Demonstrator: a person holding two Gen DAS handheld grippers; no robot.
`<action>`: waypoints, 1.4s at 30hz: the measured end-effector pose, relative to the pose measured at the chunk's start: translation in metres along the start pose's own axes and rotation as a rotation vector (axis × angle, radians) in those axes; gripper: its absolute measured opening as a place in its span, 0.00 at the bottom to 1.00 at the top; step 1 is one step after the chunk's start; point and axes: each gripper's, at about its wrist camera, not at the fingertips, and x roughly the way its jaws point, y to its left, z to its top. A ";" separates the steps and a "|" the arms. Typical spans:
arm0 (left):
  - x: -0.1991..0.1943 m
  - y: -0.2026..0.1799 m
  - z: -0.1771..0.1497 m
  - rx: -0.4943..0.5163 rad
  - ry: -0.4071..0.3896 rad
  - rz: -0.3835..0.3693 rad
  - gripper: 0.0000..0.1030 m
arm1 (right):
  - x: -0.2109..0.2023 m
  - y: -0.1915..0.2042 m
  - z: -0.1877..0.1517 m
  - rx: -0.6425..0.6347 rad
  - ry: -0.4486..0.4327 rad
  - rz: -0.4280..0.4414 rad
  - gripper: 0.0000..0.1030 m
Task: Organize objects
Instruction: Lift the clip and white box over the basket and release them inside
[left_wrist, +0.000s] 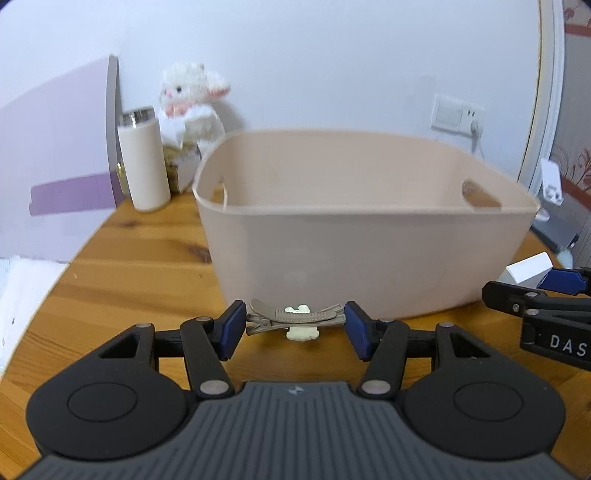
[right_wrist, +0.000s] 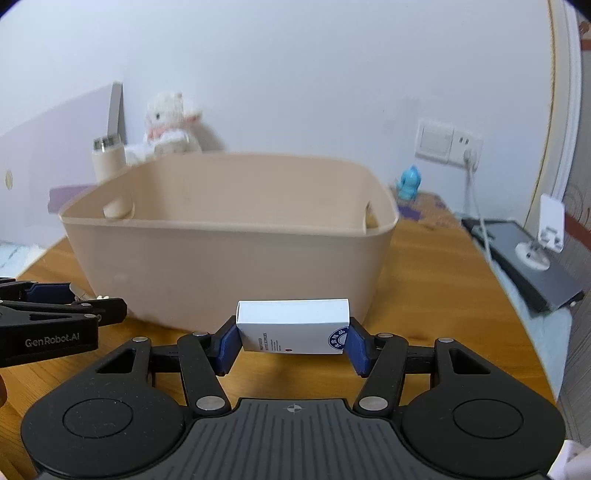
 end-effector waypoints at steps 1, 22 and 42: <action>-0.004 0.002 0.004 -0.001 -0.008 -0.004 0.58 | -0.006 0.000 0.003 0.001 -0.017 -0.002 0.53; -0.009 -0.004 0.108 0.019 -0.136 -0.024 0.58 | -0.023 0.009 0.088 -0.013 -0.212 -0.008 0.54; 0.084 -0.012 0.106 0.097 0.196 -0.053 0.60 | 0.067 0.011 0.076 -0.043 0.068 -0.041 0.62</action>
